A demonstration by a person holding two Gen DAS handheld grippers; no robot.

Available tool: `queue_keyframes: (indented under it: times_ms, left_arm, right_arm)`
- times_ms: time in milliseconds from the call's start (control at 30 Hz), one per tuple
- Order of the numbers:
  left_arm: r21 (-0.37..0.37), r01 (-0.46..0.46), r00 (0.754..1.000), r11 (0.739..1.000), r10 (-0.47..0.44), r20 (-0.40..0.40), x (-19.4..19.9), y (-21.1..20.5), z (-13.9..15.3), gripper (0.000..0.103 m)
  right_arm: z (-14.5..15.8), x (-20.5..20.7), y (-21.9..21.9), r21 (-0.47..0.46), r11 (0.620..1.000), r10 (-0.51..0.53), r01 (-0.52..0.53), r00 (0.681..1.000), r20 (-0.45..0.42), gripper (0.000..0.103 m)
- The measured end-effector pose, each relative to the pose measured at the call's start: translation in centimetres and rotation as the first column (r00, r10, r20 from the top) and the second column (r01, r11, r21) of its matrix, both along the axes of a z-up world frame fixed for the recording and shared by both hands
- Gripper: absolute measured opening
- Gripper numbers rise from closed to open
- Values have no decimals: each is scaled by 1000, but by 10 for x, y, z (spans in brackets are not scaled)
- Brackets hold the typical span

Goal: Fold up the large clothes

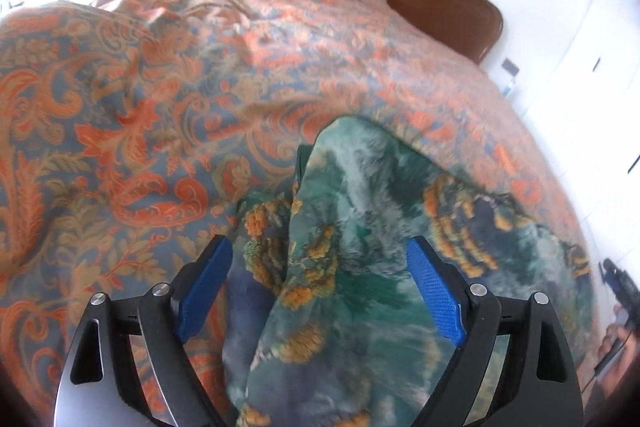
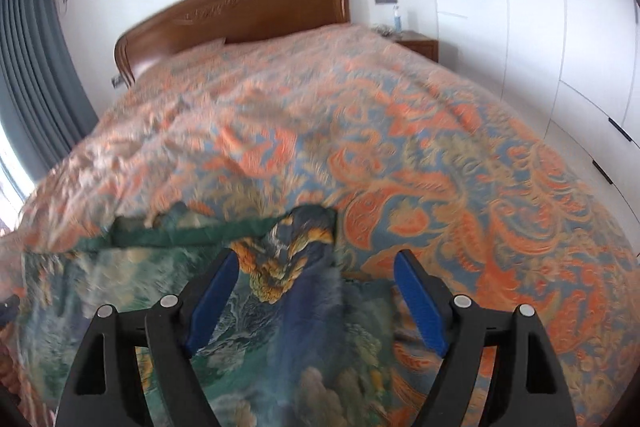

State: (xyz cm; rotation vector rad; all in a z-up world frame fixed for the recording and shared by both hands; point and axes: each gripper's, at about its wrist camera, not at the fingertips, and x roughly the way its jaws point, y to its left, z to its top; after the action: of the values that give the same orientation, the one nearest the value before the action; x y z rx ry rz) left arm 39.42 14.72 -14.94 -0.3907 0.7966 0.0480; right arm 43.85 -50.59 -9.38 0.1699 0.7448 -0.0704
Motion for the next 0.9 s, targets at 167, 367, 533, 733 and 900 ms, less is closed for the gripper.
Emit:
queue_keyframes:
  times_ms: [167, 367, 533, 733, 900]
  left_arm:
    - [77, 51, 999, 996, -52, 15, -19, -22, 14, 92]
    - [170, 153, 988, 974, -154, -3, -49, -58, 17, 92]
    - [267, 216, 975, 939, -223, -5, -67, -85, 22, 95]
    - [311, 318, 947, 896, -315, -58, -73, -103, 15, 97]
    - [260, 452, 890, 854, -451, -67, -86, -123, 15, 97]
  right_arm:
    - [27, -35, -4, -39, 999, 14, -12, 999, 52, 82]
    - [33, -100, 5, -17, 996, 83, -82, 995, 59, 83]
    - [18, -138, 23, -20, 992, 125, -124, 992, 34, 83]
    - [5, -168, 40, -16, 989, 149, -148, 989, 7, 83]
    - [3, -187, 47, 31, 988, 149, -150, 989, 14, 83]
